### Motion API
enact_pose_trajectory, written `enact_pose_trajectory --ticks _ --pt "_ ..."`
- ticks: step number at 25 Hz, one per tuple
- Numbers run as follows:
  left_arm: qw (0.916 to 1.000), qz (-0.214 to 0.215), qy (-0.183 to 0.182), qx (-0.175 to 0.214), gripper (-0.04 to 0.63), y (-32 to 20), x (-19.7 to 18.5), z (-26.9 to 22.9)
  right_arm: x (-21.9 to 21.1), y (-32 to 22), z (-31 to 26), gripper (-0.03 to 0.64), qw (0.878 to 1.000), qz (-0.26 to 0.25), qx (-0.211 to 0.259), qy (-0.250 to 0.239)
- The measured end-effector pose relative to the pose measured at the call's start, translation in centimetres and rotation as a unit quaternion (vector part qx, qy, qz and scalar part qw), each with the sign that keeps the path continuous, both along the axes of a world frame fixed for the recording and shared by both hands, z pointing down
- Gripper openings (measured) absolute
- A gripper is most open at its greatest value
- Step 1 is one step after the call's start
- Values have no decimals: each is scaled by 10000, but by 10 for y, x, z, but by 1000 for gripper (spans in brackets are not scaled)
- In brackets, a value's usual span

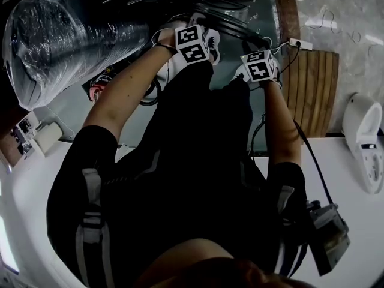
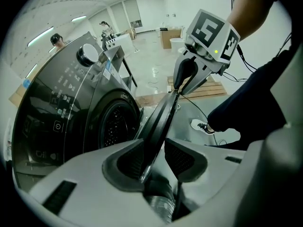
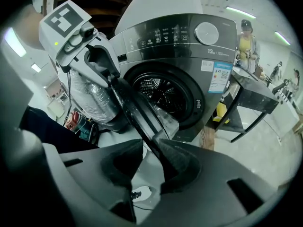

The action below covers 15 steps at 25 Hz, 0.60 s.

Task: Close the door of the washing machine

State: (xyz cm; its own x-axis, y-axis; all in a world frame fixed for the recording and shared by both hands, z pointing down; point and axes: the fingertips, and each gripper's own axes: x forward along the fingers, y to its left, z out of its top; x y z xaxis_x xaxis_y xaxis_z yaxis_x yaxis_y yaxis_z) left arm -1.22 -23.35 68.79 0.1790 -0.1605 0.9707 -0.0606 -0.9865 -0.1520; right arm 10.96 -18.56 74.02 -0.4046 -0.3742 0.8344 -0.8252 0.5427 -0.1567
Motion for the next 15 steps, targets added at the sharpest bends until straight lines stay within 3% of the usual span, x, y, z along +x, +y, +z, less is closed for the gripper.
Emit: enact_pose_trajectory --ticks 6,11,15 --pt "9997 -215 133 -8 137 -20 6 -4 11 -29 -2 126 9991 427 43 32" --pt "9996 74 147 215 121 -36 10 -3 22 -55 -3 123 9971 740 134 120" --pt "9996 -47 229 152 120 -51 12 -3 26 -77 -4 123 9955 914 229 96"
